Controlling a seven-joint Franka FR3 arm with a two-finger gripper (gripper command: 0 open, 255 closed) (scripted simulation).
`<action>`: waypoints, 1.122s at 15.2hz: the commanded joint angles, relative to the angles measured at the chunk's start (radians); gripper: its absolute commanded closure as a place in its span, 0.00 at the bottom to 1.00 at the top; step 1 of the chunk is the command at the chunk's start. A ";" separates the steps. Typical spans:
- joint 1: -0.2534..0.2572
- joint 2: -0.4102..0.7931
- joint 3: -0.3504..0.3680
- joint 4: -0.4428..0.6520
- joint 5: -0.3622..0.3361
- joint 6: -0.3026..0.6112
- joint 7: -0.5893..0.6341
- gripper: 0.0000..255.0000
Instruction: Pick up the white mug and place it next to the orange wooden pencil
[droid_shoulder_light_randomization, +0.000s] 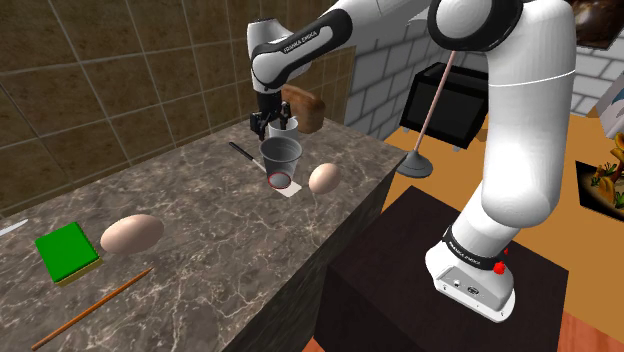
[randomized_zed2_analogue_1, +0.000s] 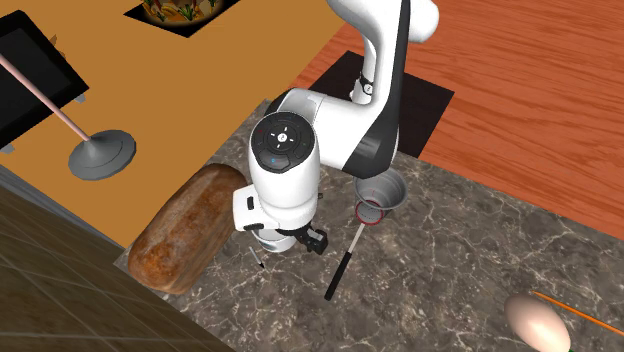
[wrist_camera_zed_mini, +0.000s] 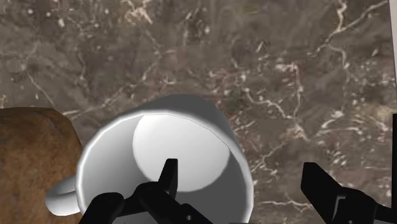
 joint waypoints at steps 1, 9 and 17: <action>0.000 0.000 0.000 0.000 0.000 0.000 0.000 1.00; 0.000 0.000 0.000 0.000 0.000 0.000 0.000 1.00; -0.002 -0.038 0.005 0.040 0.010 -0.077 -0.009 1.00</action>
